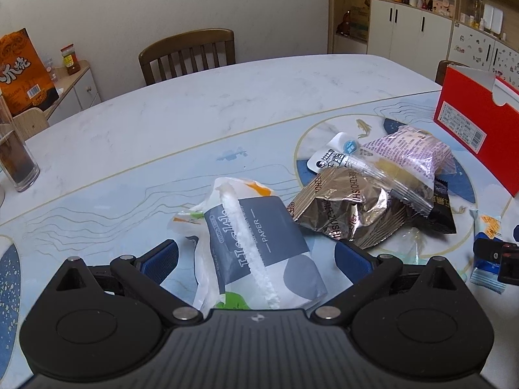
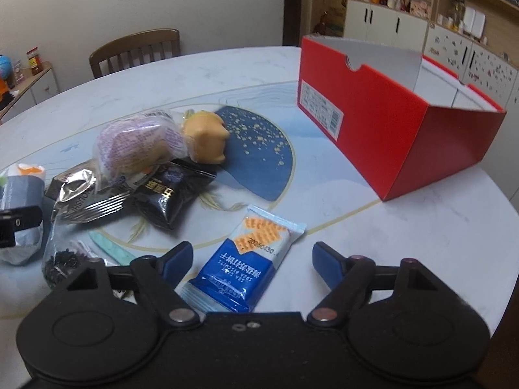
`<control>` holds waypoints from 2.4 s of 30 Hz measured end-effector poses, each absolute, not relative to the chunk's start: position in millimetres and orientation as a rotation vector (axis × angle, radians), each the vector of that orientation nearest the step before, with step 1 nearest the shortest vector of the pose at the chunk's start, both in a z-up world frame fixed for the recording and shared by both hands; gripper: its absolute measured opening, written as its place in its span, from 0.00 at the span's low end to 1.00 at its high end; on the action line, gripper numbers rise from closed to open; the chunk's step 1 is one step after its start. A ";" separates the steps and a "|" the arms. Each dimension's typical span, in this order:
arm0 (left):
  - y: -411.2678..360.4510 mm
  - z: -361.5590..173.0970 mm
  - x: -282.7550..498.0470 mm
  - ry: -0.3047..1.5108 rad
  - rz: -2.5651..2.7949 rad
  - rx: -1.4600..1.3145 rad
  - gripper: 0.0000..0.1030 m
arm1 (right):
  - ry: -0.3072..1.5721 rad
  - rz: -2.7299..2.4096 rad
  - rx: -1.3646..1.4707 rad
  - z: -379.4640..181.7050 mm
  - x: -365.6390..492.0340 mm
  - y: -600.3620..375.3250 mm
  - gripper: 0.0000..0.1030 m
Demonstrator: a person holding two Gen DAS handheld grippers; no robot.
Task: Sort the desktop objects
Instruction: 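Grasp the white tissue pack with left tool while right tool grasps blue cracker packet, then carry the tissue pack and cracker packet with both tools into the red shoebox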
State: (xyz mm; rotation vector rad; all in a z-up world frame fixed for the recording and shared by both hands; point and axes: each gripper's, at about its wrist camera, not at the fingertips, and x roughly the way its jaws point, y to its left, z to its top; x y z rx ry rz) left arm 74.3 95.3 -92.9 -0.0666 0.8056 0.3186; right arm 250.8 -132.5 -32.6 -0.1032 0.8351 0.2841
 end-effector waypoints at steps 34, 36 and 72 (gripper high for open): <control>111.3 -122.4 79.3 0.879 0.323 -0.143 0.87 | 0.875 0.262 -0.097 -38.6 261.3 -135.1 0.48; 111.5 -122.1 79.7 0.879 0.324 -0.144 0.86 | 0.877 0.263 -0.093 -37.7 262.2 -137.8 0.44; 97.5 -52.1 54.7 0.807 0.288 -0.158 0.66 | 0.837 0.296 -0.054 18.6 249.6 -168.0 0.36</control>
